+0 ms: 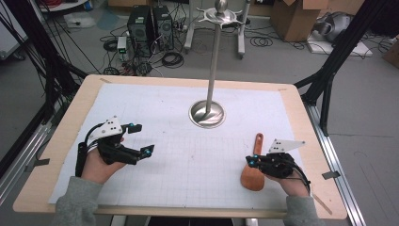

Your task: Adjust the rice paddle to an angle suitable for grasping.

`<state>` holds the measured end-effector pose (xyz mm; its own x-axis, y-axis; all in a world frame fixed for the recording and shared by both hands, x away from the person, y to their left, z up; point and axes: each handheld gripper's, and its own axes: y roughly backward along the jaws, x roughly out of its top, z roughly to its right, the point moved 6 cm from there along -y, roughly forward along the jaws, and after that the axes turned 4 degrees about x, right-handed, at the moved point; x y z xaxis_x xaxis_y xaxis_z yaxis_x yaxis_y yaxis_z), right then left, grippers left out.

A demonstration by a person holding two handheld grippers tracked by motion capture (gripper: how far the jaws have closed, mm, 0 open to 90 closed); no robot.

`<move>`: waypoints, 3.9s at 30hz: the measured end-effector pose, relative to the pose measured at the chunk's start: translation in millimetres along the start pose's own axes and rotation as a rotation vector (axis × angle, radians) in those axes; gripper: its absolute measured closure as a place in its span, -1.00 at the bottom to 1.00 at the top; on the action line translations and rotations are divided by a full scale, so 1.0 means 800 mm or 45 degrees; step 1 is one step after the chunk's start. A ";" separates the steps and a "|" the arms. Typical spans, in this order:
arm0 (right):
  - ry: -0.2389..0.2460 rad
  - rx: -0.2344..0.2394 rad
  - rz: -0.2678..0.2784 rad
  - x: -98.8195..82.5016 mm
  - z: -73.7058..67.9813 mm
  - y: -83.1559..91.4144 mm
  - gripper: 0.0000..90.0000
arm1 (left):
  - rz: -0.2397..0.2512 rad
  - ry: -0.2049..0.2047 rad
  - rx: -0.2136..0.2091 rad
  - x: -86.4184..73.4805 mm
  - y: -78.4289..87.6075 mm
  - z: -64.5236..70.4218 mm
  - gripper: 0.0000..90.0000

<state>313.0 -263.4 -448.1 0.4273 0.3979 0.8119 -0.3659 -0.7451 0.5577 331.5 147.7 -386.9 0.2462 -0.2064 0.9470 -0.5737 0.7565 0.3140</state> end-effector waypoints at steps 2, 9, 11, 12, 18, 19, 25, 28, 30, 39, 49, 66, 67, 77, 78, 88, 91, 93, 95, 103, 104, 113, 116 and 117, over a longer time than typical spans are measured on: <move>-0.006 -0.019 -0.001 -0.001 0.004 0.002 0.99 | 0.001 0.003 0.000 0.000 0.000 0.000 -0.81; -0.088 -0.124 0.024 -0.010 0.040 0.013 0.99 | -0.003 0.010 0.012 -0.005 0.006 -0.003 -0.81; -0.107 -0.158 -0.010 -0.016 0.046 0.014 0.99 | -0.011 0.007 0.015 -0.006 0.007 -0.003 -0.81; -0.109 -0.169 -0.024 -0.019 0.050 0.014 0.99 | -0.011 0.010 0.017 -0.007 0.007 -0.003 -0.81; -0.148 -0.201 -0.059 -0.030 0.062 0.013 0.99 | -0.013 0.014 0.025 -0.009 0.011 -0.004 -0.81; -0.163 -0.206 -0.070 -0.034 0.066 0.011 0.99 | -0.015 0.017 0.029 -0.010 0.011 -0.004 -0.81; -0.183 -0.235 -0.107 -0.043 0.073 0.010 0.99 | -0.015 0.017 0.029 -0.011 0.011 -0.004 -0.81; -0.179 -0.244 -0.125 -0.045 0.074 0.007 0.99 | -0.020 0.019 0.028 -0.012 0.011 -0.004 -0.81; -0.174 -0.246 -0.121 -0.044 0.075 0.006 0.99 | -0.020 0.020 0.027 -0.012 0.012 -0.003 -0.81; -0.173 -0.196 -0.102 -0.037 0.074 -0.008 0.99 | -0.025 0.022 0.051 -0.016 0.021 -0.006 -0.81; -0.114 -0.126 -0.140 -0.019 0.067 -0.033 0.99 | -0.025 0.039 0.089 -0.023 0.039 -0.009 -0.81; -0.019 -0.002 -0.194 0.007 0.047 -0.075 0.99 | -0.013 0.045 0.146 -0.029 0.067 -0.011 -0.81; -0.011 0.001 -0.197 0.008 0.046 -0.077 0.99 | -0.015 0.043 0.146 -0.029 0.068 -0.010 -0.81; 0.020 0.033 -0.229 0.018 0.030 -0.094 0.99 | -0.016 0.044 0.161 -0.031 0.072 -0.011 -0.81; 0.029 0.036 -0.235 0.019 0.028 -0.096 0.99 | -0.014 0.045 0.160 -0.031 0.072 -0.011 -0.81; 0.071 0.064 -0.266 0.025 0.013 -0.108 0.99 | -0.019 0.043 0.163 -0.032 0.072 -0.011 -0.81; 0.080 0.069 -0.269 0.027 0.010 -0.111 0.99 | -0.020 0.045 0.166 -0.032 0.072 -0.012 -0.81; 0.083 0.069 -0.269 0.027 0.009 -0.111 0.99 | -0.021 0.043 0.162 -0.032 0.072 -0.012 -0.81; 0.091 0.070 -0.263 0.028 0.009 -0.111 0.99 | -0.018 0.045 0.162 -0.031 0.072 -0.011 -0.81; 0.119 0.071 -0.110 0.053 -0.001 -0.084 0.48 | -0.006 0.044 0.172 -0.028 0.075 -0.016 -0.81; 0.110 0.066 -0.096 0.056 -0.003 -0.081 0.39 | -0.005 0.044 0.171 -0.027 0.075 -0.016 -0.81; 0.037 0.018 -0.092 0.070 -0.010 -0.065 -0.33 | -0.005 0.037 0.146 -0.023 0.066 -0.014 -0.81; 0.043 -0.008 -0.080 0.072 -0.014 -0.058 -0.68 | -0.009 0.038 0.133 -0.022 0.058 -0.015 -0.81; 0.048 -0.007 -0.078 0.072 -0.015 -0.056 -0.70 | -0.011 0.035 0.130 -0.022 0.056 -0.015 -0.81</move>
<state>344.6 -200.5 -424.4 0.4178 0.4628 0.7819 -0.3447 -0.7155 0.6077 310.5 192.7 -390.0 0.2720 -0.1942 0.9425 -0.6480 0.6871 0.3286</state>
